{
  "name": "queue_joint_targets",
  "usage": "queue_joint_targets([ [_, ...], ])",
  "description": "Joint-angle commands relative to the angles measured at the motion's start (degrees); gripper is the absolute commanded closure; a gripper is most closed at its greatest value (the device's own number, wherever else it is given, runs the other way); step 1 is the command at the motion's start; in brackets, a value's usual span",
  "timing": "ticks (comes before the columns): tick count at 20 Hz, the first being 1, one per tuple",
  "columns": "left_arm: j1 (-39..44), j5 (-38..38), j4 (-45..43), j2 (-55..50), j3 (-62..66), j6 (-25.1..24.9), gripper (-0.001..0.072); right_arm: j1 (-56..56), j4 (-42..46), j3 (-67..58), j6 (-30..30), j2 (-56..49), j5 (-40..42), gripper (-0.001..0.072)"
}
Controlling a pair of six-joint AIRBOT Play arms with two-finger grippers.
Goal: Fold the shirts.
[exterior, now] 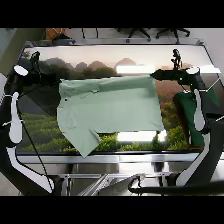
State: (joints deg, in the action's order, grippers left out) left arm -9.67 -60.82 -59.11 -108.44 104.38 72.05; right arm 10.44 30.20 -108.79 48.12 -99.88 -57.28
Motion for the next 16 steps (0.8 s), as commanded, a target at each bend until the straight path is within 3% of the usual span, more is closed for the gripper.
queue_joint_targets([
  [1, -0.02, -4.90, -5.86, -4.00, 6.14, 2.43, 0.0697, -0.28, 5.03, -0.02, 3.04, -0.31, -3.06, 0.0695],
  [6, 1.20, -7.65, -10.49, -5.62, 6.27, 2.38, 0.0697, -2.58, 16.79, 2.62, 9.81, -0.31, -7.34, 0.0695],
  [13, 2.60, -8.61, -10.43, -7.39, 6.29, 2.36, 0.0691, -4.39, 17.66, 3.06, 10.47, -0.35, -6.45, 0.0676],
  [14, 2.47, -9.99, -10.40, -6.60, 6.32, 2.43, 0.0607, -4.04, 17.66, 3.02, 10.45, 0.24, -7.89, 0.0468],
  [15, 1.99, -12.39, -10.43, -5.44, 6.32, 2.95, 0.0194, -3.63, 17.66, 2.99, 10.47, 1.46, -10.38, 0.0307],
  [16, 1.16, -15.10, -10.38, -3.98, 6.32, 5.81, 0.0080, -2.99, 17.94, 2.99, 10.67, 3.30, -13.66, 0.0295],
])
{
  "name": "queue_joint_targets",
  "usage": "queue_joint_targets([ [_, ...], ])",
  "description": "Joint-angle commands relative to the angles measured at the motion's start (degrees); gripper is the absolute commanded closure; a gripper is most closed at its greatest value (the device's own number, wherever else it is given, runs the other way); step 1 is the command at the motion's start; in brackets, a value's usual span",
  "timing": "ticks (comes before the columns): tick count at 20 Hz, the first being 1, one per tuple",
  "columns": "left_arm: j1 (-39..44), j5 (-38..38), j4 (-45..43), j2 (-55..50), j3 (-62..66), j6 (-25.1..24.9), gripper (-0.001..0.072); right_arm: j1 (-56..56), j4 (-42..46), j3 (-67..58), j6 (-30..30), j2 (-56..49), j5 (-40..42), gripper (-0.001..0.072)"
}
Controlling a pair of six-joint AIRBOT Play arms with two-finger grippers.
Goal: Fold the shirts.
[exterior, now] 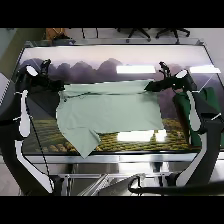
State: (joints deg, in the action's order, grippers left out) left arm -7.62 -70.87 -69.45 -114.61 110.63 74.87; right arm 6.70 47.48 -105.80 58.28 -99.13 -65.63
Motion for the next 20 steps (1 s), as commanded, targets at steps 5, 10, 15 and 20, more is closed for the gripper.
queue_joint_targets([
  [5, -5.73, -19.39, 0.13, 14.21, -8.15, 8.33, 0.0117, 7.76, 6.10, 0.31, 5.84, 15.19, -16.90, 0.0295],
  [10, -7.65, -11.63, 0.48, 37.77, -47.63, 9.88, 0.0116, 15.34, 6.16, 13.57, 5.79, 22.03, -19.67, 0.0295],
  [15, -7.30, 2.99, 9.05, 54.99, -80.41, 9.05, 0.0116, 17.79, 6.54, 25.75, 4.52, 22.34, -18.62, 0.0296],
  [20, -7.19, 18.08, 22.38, 61.18, -93.09, 4.39, 0.0116, 17.38, 6.54, 27.28, 3.61, 22.32, -17.57, 0.0295],
])
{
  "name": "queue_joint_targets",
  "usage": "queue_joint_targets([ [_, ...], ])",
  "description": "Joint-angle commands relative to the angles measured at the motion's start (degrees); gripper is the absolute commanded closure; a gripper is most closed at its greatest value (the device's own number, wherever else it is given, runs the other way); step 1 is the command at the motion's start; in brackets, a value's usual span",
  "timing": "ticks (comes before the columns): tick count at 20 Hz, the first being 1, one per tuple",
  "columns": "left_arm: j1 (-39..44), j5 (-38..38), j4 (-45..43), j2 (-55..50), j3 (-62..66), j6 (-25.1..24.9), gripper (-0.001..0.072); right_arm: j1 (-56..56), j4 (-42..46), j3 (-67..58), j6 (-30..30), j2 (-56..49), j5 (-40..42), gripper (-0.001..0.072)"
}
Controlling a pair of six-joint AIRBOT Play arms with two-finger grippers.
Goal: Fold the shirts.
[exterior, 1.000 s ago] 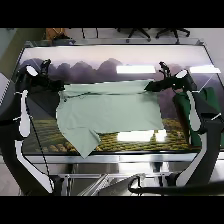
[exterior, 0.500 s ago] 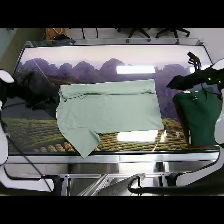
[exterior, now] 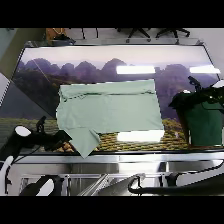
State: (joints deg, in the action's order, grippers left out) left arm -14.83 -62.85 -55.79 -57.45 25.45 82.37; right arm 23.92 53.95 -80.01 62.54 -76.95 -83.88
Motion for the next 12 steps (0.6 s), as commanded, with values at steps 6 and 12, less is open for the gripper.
queue_joint_targets([
  [6, 0.02, 17.92, 19.76, -2.38, -6.10, -10.91, 0.0119, 0.15, 0.07, 5.64, -1.36, 0.04, 1.57, 0.0295],
  [12, 0.02, 8.20, 19.76, -6.54, 5.27, -14.23, 0.0696, 0.02, 2.25, 13.20, -2.56, 0.02, 4.70, 0.0294],
])
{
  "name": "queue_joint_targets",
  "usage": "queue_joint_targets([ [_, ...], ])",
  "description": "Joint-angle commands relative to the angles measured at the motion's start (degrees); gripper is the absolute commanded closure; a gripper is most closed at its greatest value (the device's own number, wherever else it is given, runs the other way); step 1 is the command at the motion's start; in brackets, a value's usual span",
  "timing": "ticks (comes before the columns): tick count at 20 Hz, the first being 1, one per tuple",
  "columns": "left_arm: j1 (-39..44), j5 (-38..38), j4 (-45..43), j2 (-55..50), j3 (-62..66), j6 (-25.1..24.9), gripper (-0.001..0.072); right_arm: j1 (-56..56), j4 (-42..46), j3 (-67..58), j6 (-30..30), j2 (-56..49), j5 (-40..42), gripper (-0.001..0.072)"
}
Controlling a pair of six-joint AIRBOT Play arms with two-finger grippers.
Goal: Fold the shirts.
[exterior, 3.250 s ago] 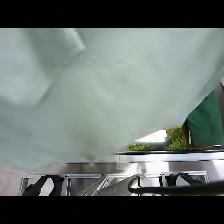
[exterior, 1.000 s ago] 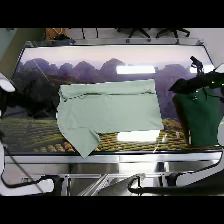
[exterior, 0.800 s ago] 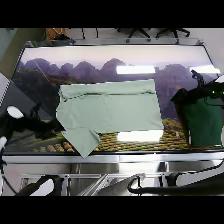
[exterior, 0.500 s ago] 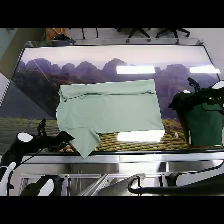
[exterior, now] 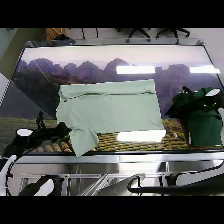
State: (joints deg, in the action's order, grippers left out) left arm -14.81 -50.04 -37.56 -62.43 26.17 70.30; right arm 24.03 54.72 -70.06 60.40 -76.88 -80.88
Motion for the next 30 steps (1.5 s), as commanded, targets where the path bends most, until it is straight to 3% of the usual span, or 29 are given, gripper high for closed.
queue_joint_targets([
  [1, 0.00, -5.70, 1.29, -1.49, 5.88, -2.38, 0.0696, -0.15, 1.66, 4.57, -0.44, -0.04, 2.45, 0.0294],
  [8, -0.04, -8.50, 1.11, -1.49, 8.98, -2.43, 0.0696, -6.29, 0.17, 9.40, -0.70, -0.04, 2.03, 0.0301],
  [9, -0.04, -8.81, 1.16, -1.33, 8.98, -2.60, 0.0696, -7.76, -1.27, 9.38, -1.79, -0.02, 2.01, 0.0396],
  [10, -0.07, -9.14, 1.09, -0.76, 8.98, -2.84, 0.0696, -8.94, -3.50, 9.31, -3.17, 0.02, 1.99, 0.0595],
  [11, -0.31, -10.10, 1.05, 0.46, 8.98, -2.82, 0.0698, -9.57, -5.14, 9.29, -3.43, 0.37, 2.01, 0.0694],
  [14, -1.77, -16.13, -7.21, 7.50, 8.98, 2.08, 0.0699, -9.51, -4.57, 9.29, -0.11, 3.39, 1.66, 0.0692],
  [17, -4.00, -26.01, -19.93, 16.96, 8.96, 8.63, 0.0699, -9.18, 6.69, 9.68, 8.66, 8.68, -2.03, 0.0692],
  [20, -7.69, -33.68, -24.17, 25.40, 8.96, 9.99, 0.0699, -9.11, 9.64, 12.22, 12.41, 15.45, -4.57, 0.0693],
  [23, -11.17, -34.77, -24.30, 30.34, 8.96, 9.92, 0.0699, -9.11, 10.86, 13.57, 14.21, 20.26, -5.18, 0.0693],
  [25, -11.04, -31.36, -24.13, 30.36, 8.98, 9.64, 0.0699, -9.16, 8.20, 13.51, 11.89, 22.03, -0.39, 0.0693],
  [30, -10.99, -22.62, -23.30, 16.11, 16.81, 8.17, 0.0698, -9.25, -16.65, 10.71, -6.64, 18.27, 16.63, 0.0692],
])
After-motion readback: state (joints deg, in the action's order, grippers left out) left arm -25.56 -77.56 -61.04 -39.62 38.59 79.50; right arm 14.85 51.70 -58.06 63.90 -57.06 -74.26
